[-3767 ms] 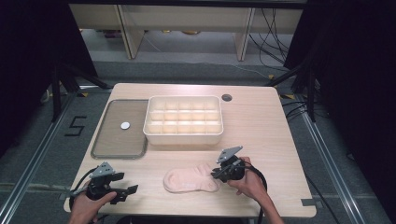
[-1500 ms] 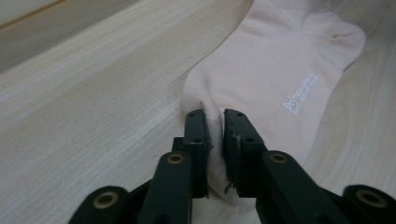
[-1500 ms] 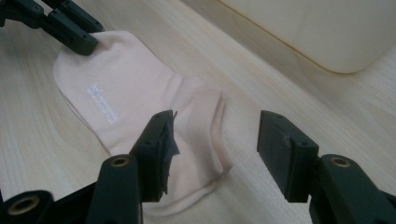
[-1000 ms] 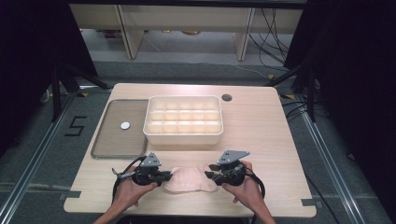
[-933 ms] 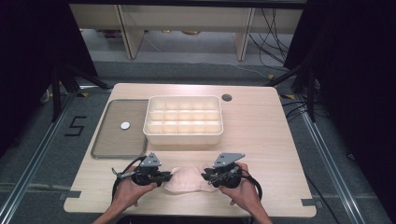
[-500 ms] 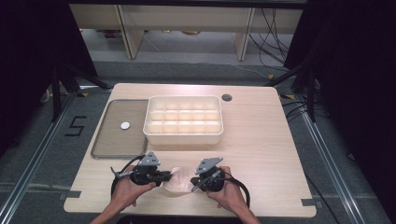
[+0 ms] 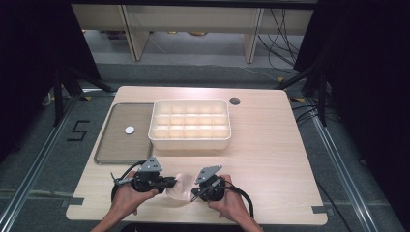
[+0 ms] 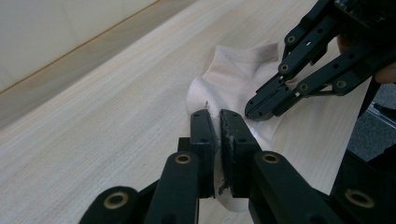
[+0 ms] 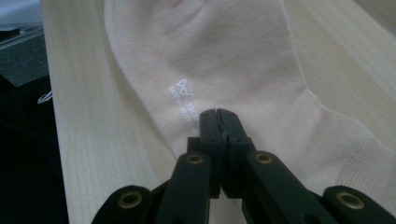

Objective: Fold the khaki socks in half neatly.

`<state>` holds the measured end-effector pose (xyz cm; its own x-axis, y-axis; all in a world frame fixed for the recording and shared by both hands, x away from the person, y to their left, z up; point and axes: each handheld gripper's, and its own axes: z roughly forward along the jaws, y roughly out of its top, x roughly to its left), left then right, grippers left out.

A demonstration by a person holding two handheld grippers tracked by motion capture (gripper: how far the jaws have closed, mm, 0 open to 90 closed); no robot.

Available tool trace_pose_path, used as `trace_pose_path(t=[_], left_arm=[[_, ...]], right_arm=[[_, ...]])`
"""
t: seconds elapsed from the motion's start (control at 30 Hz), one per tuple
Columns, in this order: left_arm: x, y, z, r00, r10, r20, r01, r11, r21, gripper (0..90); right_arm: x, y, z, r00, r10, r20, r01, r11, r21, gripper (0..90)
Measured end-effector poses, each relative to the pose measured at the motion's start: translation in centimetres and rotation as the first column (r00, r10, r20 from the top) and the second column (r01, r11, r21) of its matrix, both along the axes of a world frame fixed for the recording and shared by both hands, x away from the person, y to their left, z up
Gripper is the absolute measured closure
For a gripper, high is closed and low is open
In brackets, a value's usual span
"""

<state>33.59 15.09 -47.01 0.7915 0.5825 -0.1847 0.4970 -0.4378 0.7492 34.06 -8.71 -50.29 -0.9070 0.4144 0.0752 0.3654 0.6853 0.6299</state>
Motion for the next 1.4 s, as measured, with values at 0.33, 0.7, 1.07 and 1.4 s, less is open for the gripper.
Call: trace_pose_path(t=[0.33, 0.7, 1.07, 1.4], left_arm=[[0.1, -0.6, 0.4, 0.9999, 0.001, -0.014, -0.001, 0.9997, -0.026, 83.7], [0.2, -0.8, 0.4, 0.9998, -0.007, -0.018, 0.006, 0.9996, -0.027, 83.6], [0.6, -0.6, 0.7, 0.9997, -0.009, -0.021, 0.008, 0.9992, -0.040, 83.8], [0.6, 0.1, 1.4, 0.9998, -0.003, -0.022, 0.002, 0.9992, -0.041, 83.8]], right_arm=[[0.0, 0.4, -0.1, 0.9999, 0.014, 0.000, -0.014, 0.9998, 0.010, 90.0], [2.2, -1.0, 1.3, 0.9960, -0.084, 0.030, 0.082, 0.9945, 0.064, 90.0], [3.6, -0.3, -0.1, 0.9909, -0.134, -0.013, 0.134, 0.9907, 0.024, 90.0], [3.2, 0.7, -0.2, 0.9893, -0.133, -0.059, 0.136, 0.9893, 0.051, 88.9]])
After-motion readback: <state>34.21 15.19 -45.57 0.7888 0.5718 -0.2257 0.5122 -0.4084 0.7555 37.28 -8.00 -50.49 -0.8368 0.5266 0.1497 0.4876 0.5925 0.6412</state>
